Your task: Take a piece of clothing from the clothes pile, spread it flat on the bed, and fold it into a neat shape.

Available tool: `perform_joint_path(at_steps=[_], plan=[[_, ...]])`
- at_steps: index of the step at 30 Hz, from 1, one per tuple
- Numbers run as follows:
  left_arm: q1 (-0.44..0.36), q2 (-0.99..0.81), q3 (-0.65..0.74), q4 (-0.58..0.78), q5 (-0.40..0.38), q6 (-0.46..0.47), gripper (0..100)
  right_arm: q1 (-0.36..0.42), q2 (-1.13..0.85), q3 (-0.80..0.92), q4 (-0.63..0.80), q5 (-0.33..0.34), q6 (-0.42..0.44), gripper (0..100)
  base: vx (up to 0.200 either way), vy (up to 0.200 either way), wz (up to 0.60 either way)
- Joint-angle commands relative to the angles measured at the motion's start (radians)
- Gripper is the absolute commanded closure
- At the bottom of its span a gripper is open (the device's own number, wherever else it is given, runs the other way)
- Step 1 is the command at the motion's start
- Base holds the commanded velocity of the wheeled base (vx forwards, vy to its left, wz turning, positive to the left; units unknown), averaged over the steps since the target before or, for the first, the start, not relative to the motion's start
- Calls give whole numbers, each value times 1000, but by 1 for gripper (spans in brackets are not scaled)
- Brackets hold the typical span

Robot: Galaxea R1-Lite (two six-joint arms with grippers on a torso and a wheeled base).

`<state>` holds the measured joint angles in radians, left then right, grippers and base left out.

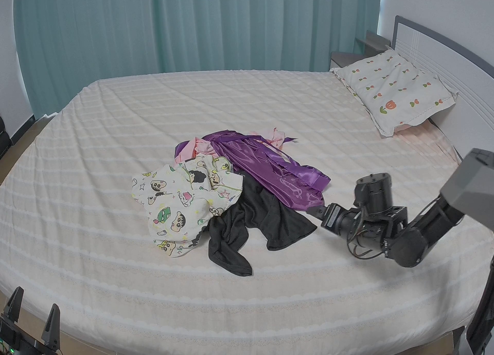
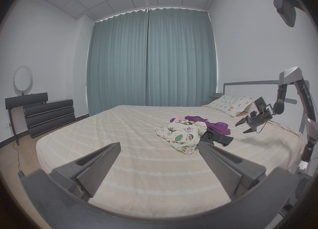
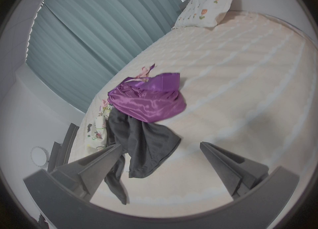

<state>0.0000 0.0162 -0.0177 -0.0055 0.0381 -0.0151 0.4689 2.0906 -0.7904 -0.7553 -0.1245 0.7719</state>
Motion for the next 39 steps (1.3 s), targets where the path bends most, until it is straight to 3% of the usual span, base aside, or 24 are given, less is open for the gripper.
perform_joint_path(at_steps=[1, 14, 21, 22, 28, 35, 38, 39], plan=[[0, -9, 18, -1, 0, 0, 0, 50, 187, -99, -13, -32, 23, 0, 0, 0, 0], [0, -9, 18, -1, 0, 0, 0, 60, 278, -227, 4, -34, 24, 0, 0, 0, 0], [0, -9, 18, -1, 0, 0, 0, 103, 298, -300, 7, -49, 23, 0, 0, 0, 0], [0, -9, 18, -1, 0, 0, 0, 108, 299, -302, 4, -53, 21, 100, 0, 0, 0], [0, -9, 18, -1, 0, 0, 0, 117, 287, -280, 5, -63, 20, 100, 0, 0, 0], [0, -9, 18, -1, 0, 0, 0, 89, 200, -90, -19, -44, 32, 100, 0, 0, 0], [0, -9, 18, -1, 2, -2, 0, 89, 170, -20, -67, -37, 52, 100, 0, 0, 0], [0, -10, 18, -1, 0, 0, 0, 93, 131, 65, -153, -29, 93, 100, 0, 0, 0]])
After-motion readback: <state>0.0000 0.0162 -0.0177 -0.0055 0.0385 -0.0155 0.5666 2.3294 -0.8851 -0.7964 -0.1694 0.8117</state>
